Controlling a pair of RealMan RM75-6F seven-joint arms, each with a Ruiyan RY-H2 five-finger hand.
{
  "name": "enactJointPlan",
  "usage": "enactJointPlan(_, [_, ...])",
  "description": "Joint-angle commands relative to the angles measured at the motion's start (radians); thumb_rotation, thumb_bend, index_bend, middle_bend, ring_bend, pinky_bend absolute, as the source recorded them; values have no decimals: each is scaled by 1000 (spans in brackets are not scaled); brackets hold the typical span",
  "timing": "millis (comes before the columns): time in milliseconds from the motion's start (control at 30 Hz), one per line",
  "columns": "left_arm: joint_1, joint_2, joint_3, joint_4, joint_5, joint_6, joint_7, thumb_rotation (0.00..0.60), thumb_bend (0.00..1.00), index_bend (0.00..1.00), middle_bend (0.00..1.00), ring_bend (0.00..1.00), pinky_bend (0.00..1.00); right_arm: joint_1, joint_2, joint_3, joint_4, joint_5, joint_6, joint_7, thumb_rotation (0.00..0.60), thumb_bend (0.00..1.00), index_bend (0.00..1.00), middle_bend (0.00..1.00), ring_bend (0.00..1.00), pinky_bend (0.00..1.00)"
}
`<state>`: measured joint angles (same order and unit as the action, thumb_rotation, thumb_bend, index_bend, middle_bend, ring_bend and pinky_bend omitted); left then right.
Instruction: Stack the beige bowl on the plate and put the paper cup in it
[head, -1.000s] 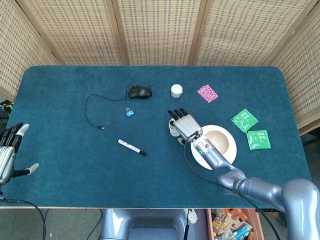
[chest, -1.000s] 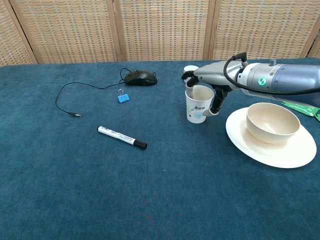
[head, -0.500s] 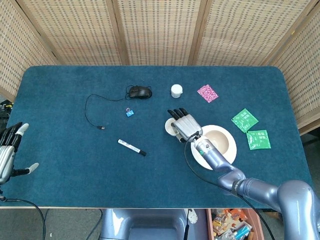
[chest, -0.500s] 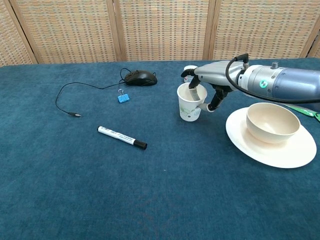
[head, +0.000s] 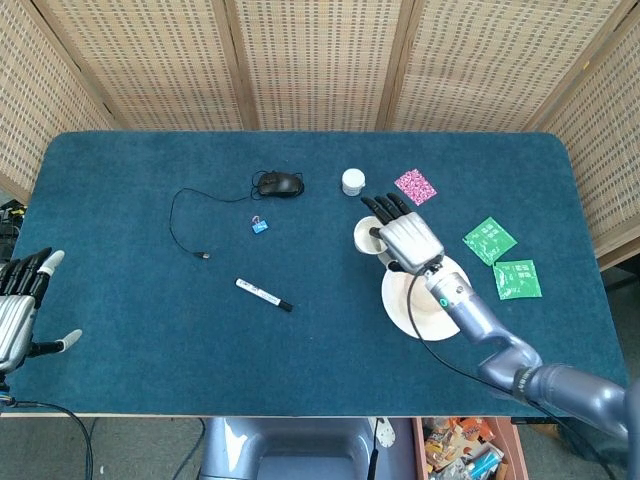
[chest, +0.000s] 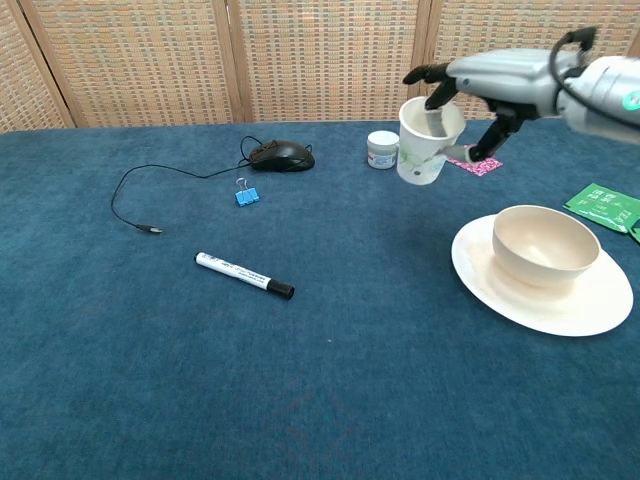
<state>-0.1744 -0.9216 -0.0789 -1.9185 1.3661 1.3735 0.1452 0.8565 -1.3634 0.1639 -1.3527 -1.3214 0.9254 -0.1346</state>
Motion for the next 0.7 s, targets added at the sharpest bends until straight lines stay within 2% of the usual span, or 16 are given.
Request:
enactJointPlan(33, [0, 0, 3, -1, 4, 0, 0, 600, 0, 0, 0, 0, 0, -69, 114, -47, -80, -46, 42, 20, 600, 476, 634, 0, 0, 0])
enactJointPlan(167, [-1, -2, 5, -4, 9, -1, 6, 600, 0, 0, 0, 0, 0, -127, 177, -92, -95, -81, 71, 60, 600, 476, 634, 0, 0, 0])
enactJointPlan(367, [-8, -10, 7, -6, 7, -12, 22, 600, 0, 0, 0, 0, 0, -178, 206, -146, -85, -152, 100, 110, 600, 476, 634, 0, 0, 0])
enactJointPlan(700, [-16, -16, 10, -9, 0, -22, 40, 600, 0, 0, 0, 0, 0, -180, 168, -157, -72, -183, 67, 117, 600, 477, 635, 0, 0, 0])
